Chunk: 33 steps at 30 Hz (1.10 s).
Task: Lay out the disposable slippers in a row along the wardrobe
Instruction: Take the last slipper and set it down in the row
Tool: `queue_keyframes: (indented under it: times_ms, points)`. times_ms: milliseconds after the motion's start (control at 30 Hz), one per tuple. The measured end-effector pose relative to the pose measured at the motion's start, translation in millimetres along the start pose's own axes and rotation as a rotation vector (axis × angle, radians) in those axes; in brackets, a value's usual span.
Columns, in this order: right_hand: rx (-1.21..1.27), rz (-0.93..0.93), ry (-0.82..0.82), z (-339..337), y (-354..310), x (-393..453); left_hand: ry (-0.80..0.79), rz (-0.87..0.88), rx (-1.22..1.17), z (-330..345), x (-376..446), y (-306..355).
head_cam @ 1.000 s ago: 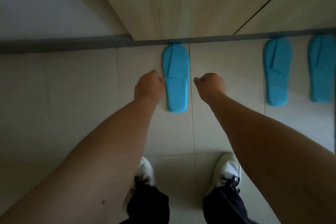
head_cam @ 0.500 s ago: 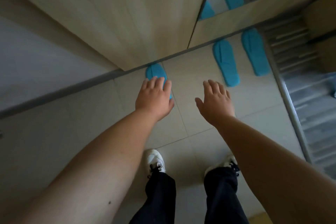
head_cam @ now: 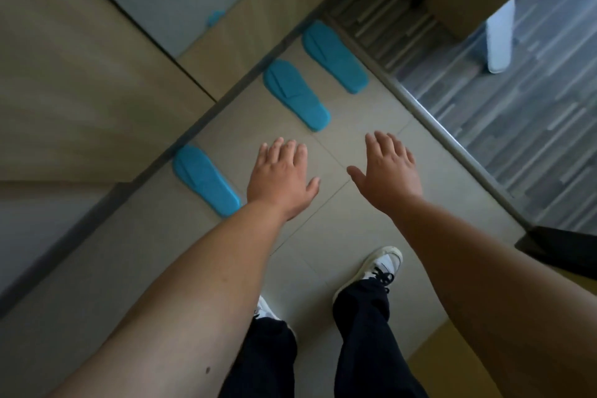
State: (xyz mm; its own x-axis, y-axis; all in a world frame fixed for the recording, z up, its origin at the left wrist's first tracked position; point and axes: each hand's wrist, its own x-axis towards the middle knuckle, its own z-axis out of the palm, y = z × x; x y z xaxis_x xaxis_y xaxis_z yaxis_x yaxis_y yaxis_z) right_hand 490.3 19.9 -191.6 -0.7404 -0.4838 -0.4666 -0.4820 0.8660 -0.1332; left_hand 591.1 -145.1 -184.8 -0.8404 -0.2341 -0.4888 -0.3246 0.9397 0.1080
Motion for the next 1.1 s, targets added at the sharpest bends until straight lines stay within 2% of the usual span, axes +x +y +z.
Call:
queue_keyframes:
  times_ms: [600,833,1100]
  points:
    - [0.133,0.309,0.025,-44,287,12,0.065,0.310,0.166,-61,165,276]
    - [0.198,0.390,0.054,-66,356,47,0.091,0.448,0.199,-78,232,342]
    - [0.195,0.434,0.062,-102,421,134,0.065,0.529,0.222,-101,338,400]
